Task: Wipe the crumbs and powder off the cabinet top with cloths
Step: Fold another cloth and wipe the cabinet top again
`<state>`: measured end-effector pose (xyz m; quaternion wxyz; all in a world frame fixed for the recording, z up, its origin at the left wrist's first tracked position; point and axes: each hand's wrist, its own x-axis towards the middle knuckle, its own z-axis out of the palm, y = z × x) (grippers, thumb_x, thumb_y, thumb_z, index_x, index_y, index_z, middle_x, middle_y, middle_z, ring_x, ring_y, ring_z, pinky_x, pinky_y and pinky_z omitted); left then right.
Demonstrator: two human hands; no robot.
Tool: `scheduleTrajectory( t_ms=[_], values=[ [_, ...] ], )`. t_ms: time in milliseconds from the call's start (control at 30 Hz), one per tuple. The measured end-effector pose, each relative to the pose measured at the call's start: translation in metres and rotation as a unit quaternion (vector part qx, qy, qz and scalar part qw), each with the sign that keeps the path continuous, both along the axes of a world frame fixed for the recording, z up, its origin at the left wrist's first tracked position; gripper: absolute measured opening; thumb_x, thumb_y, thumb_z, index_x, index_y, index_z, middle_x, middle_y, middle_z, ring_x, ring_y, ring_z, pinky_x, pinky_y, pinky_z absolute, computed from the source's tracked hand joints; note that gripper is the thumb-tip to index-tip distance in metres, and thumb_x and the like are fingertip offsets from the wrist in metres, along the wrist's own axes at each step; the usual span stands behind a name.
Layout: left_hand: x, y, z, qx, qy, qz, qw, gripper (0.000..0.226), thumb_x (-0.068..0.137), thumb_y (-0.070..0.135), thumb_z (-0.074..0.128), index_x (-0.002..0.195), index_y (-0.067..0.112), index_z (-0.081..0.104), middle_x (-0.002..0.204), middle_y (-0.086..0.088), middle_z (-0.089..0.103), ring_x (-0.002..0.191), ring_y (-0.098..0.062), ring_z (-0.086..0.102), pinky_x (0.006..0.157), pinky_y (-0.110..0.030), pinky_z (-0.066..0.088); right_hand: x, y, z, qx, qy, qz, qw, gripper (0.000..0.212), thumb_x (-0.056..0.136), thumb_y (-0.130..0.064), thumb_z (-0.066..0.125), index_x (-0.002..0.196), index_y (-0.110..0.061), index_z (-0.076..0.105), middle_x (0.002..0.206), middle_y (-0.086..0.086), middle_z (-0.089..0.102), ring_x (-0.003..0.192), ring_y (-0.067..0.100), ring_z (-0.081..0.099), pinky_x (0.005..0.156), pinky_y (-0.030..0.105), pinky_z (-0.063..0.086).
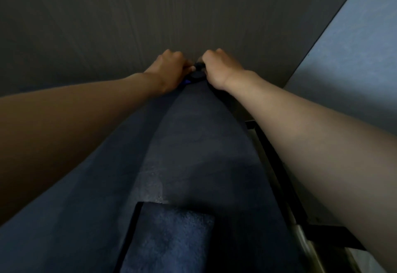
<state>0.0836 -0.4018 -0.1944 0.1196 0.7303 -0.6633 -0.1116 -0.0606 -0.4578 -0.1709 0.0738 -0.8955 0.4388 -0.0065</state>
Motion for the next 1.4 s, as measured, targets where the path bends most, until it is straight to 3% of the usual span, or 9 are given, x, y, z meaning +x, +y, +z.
scheduleTrajectory(
  t_ms=[600, 767, 1067, 1233, 1400],
  values=[
    [0.1, 0.1, 0.008, -0.008, -0.053, 0.058, 0.997, 0.035, 0.104, 0.033, 0.043, 0.117, 0.017, 0.071, 0.101, -0.021, 0.068, 0.093, -0.039, 0.063, 0.081, -0.044, 0.051, 0.108, 0.084, 0.007, -0.011, 0.002, 0.085, 0.996, 0.032, 0.1, -0.009, 0.039, 0.129, -0.009, 0.051, 0.13, 0.016, 0.05, 0.119, 0.035, 0.049, 0.085, 0.037, 0.041],
    [0.118, 0.128, 0.008, -0.029, -0.071, 0.052, 0.996, 0.034, 0.105, 0.03, 0.042, 0.131, 0.026, 0.063, 0.109, -0.022, 0.068, 0.099, -0.041, 0.062, 0.085, -0.046, 0.051, 0.13, 0.107, 0.007, -0.03, 0.004, 0.098, 0.995, 0.03, 0.099, -0.007, 0.04, 0.126, -0.009, 0.054, 0.125, 0.015, 0.053, 0.115, 0.033, 0.052, 0.08, 0.036, 0.041],
    [0.157, 0.174, 0.007, -0.047, -0.094, 0.068, 0.992, 0.036, 0.105, 0.028, 0.042, 0.137, 0.038, 0.055, 0.114, -0.019, 0.069, 0.104, -0.041, 0.062, 0.087, -0.047, 0.051, 0.172, 0.146, 0.007, -0.053, 0.0, 0.119, 0.991, 0.03, 0.098, -0.006, 0.044, 0.125, -0.01, 0.056, 0.126, 0.015, 0.055, 0.118, 0.035, 0.052, 0.077, 0.037, 0.039],
    [0.178, 0.196, 0.003, -0.058, -0.102, 0.098, 0.988, 0.037, 0.104, 0.028, 0.043, 0.139, 0.03, 0.055, 0.126, -0.015, 0.066, 0.112, -0.038, 0.061, 0.092, -0.04, 0.046, 0.191, 0.168, 0.007, -0.052, -0.004, 0.137, 0.989, 0.03, 0.098, -0.006, 0.044, 0.125, -0.009, 0.057, 0.126, 0.015, 0.056, 0.117, 0.034, 0.053, 0.079, 0.037, 0.042],
    [0.188, 0.213, 0.003, -0.06, -0.147, 0.103, 0.982, 0.038, 0.105, 0.027, 0.042, 0.141, 0.026, 0.053, 0.13, -0.015, 0.063, 0.115, -0.041, 0.058, 0.091, -0.043, 0.045, 0.207, 0.183, 0.006, -0.061, -0.003, 0.147, 0.987, 0.032, 0.098, -0.008, 0.043, 0.127, -0.01, 0.058, 0.128, 0.015, 0.057, 0.118, 0.035, 0.054, 0.087, 0.039, 0.046]
  ],
)
